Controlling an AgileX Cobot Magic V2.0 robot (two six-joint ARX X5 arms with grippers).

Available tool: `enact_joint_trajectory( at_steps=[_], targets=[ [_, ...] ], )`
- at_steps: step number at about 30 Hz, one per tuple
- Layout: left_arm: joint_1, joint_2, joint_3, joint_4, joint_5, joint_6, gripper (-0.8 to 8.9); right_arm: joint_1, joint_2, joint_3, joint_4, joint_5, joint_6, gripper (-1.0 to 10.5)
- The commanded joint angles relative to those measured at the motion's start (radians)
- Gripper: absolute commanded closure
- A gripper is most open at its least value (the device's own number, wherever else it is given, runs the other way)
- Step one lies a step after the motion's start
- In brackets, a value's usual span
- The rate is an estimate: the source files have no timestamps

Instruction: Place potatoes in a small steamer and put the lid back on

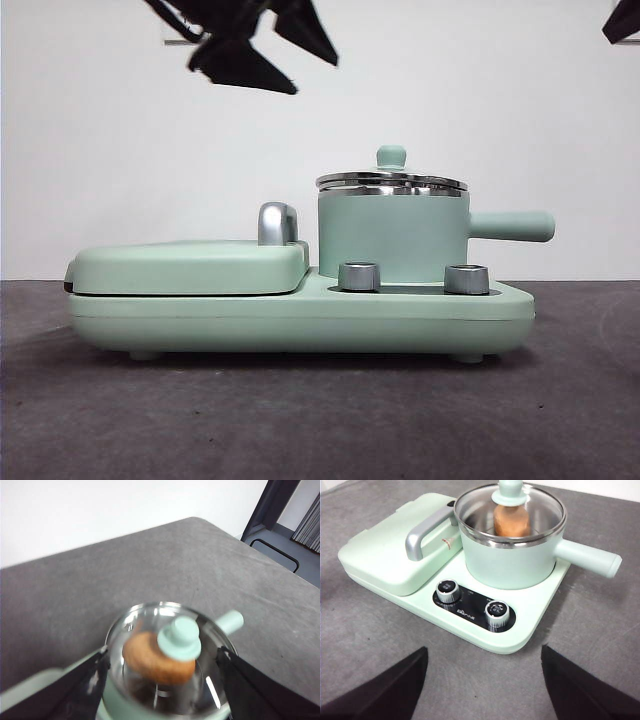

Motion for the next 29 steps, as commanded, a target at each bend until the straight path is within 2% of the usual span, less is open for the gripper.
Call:
enact_joint_trajectory(
  at_steps=[1, 7, 16, 24, 29],
  targets=[
    [0.002, -0.058, -0.056, 0.003, 0.006, -0.01, 4.7, 0.007, 0.005, 0.004, 0.003, 0.001, 0.01, 5.9],
    [0.013, -0.223, -0.257, 0.003, 0.006, -0.018, 4.71, 0.007, 0.005, 0.004, 0.002, 0.001, 0.01, 5.9],
    [0.013, -0.489, -0.504, -0.033, -0.001, -0.106, 4.72, 0.007, 0.005, 0.004, -0.033, 0.0, 0.011, 5.9],
    [0.013, -0.697, -0.6, -0.163, -0.096, -0.114, 4.74, 0.007, 0.005, 0.004, -0.067, 0.0, 0.01, 5.9],
    [0.013, -0.761, -0.601, -0.243, -0.103, -0.113, 4.73, 0.007, 0.005, 0.004, -0.082, -0.001, 0.01, 5.8]
  ],
)
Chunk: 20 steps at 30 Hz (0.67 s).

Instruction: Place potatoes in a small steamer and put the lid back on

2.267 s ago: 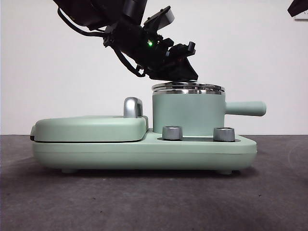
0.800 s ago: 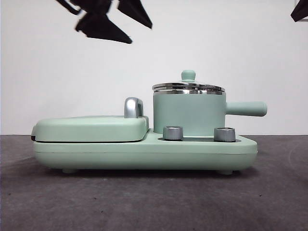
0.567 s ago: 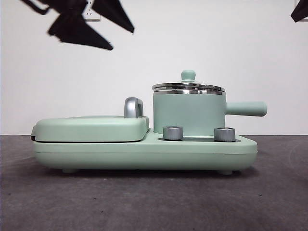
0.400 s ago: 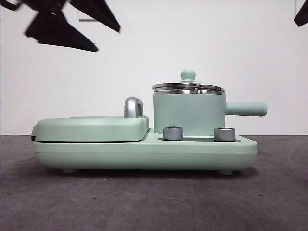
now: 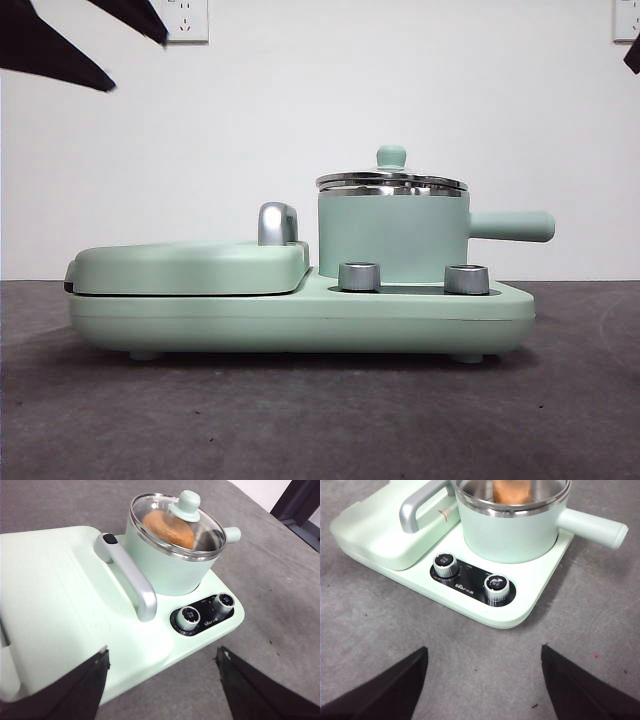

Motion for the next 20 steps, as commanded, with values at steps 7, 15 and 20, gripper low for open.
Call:
enact_joint_trajectory(
  at_steps=[7, 15, 20],
  targets=[
    [-0.005, -0.026, 0.005, -0.088, 0.01, 0.055, 8.08, 0.007, 0.005, 0.005, 0.005, -0.013, 0.01, 9.1],
    [-0.005, -0.032, 0.007, -0.159, 0.009, 0.054, 8.07, 0.008, 0.004, 0.005, -0.001, -0.026, 0.009, 9.0],
    [-0.009, -0.036, 0.007, -0.16, 0.009, 0.054, 8.07, 0.008, 0.004, 0.005, -0.001, -0.027, 0.009, 9.0]
  ],
)
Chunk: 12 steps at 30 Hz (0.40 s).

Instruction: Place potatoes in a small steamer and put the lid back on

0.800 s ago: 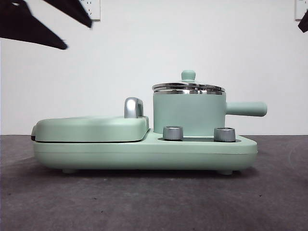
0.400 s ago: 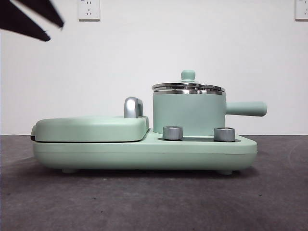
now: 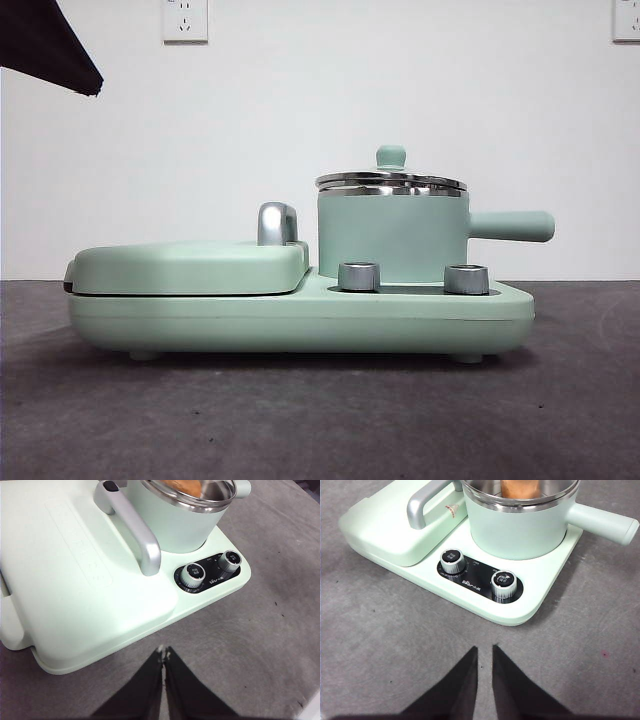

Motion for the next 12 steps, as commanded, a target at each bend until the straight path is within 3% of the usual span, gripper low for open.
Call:
enact_joint_trajectory(
  at_steps=[1, 7, 12],
  targets=[
    [-0.014, -0.013, 0.007, 0.006, 0.003, 0.019, 8.07, 0.008, 0.004, 0.005, 0.008, 0.0, 0.007, 9.0],
    [0.026, -0.085, -0.028, 0.066, -0.001, 0.099, 8.07, 0.008, 0.004, 0.005, 0.008, 0.0, 0.007, 9.0],
    [0.175, -0.279, -0.248, 0.305, -0.017, 0.12, 8.07, 0.008, 0.004, 0.005, 0.008, 0.0, 0.007, 9.0]
  ],
)
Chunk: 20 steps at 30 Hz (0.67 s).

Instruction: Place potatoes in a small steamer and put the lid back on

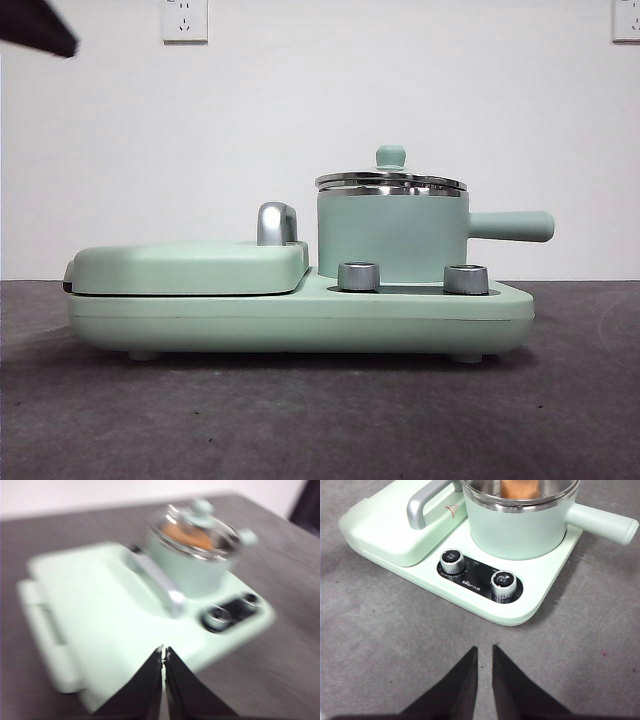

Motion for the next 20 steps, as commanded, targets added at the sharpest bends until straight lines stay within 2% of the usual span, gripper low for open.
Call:
enact_joint_trajectory(
  at_steps=[1, 4, 10, 16, 20],
  targets=[
    [0.089, -0.117, -0.128, 0.13, -0.02, 0.016, 8.07, 0.008, 0.004, 0.005, 0.008, 0.0, 0.007, 9.0],
    [0.18, -0.256, -0.256, 0.192, -0.071, 0.008, 8.07, 0.008, 0.004, 0.005, 0.008, 0.0, 0.007, 9.0],
    [0.301, -0.458, -0.438, 0.189, -0.14, 0.005, 8.07, 0.008, 0.004, 0.005, 0.008, 0.0, 0.007, 9.0],
    [0.357, -0.571, -0.563, 0.204, -0.218, 0.004, 8.07, 0.008, 0.004, 0.005, 0.008, 0.0, 0.007, 9.0],
    [0.359, -0.587, -0.586, 0.192, -0.224, 0.004, 8.07, 0.008, 0.004, 0.005, 0.008, 0.0, 0.007, 9.0]
  ],
)
